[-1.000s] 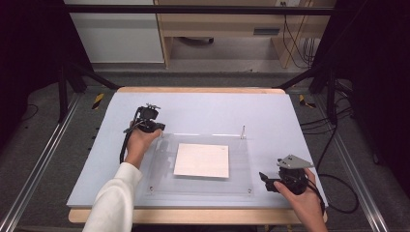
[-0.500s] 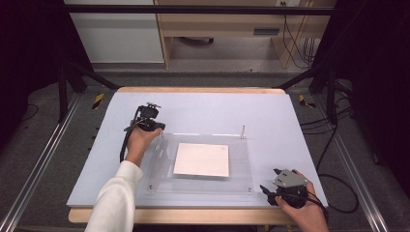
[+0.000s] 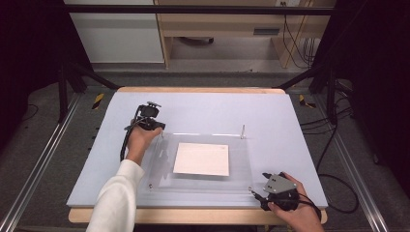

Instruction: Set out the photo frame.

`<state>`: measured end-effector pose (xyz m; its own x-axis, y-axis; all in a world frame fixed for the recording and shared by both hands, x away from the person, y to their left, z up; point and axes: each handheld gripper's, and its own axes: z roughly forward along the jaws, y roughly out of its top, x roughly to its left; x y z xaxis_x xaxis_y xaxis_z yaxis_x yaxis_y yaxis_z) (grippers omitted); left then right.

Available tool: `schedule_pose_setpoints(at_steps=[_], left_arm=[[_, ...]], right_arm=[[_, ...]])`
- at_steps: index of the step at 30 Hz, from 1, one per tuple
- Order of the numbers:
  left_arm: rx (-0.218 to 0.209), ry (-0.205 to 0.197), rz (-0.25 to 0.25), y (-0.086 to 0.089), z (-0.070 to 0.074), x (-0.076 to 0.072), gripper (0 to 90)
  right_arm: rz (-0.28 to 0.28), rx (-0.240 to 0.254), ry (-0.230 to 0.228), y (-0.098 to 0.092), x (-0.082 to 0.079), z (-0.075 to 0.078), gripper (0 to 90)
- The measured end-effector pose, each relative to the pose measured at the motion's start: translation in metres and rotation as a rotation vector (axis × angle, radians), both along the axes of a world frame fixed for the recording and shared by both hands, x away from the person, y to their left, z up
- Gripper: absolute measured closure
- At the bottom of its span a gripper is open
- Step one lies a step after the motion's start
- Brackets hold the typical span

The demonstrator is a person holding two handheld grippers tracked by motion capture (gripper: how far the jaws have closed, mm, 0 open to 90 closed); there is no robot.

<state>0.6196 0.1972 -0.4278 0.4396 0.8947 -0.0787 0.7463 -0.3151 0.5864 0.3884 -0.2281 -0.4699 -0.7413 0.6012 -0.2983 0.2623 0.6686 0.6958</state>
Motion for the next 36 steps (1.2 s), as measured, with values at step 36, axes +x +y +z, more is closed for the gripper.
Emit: schedule_pose_setpoints(at_steps=[36], left_arm=[[-0.033, -0.002, -0.001, 0.003, -0.003, 0.005, 84.5]], right_arm=[[0.103, 0.067, -0.158, 0.022, -0.003, 0.008, 41.2]])
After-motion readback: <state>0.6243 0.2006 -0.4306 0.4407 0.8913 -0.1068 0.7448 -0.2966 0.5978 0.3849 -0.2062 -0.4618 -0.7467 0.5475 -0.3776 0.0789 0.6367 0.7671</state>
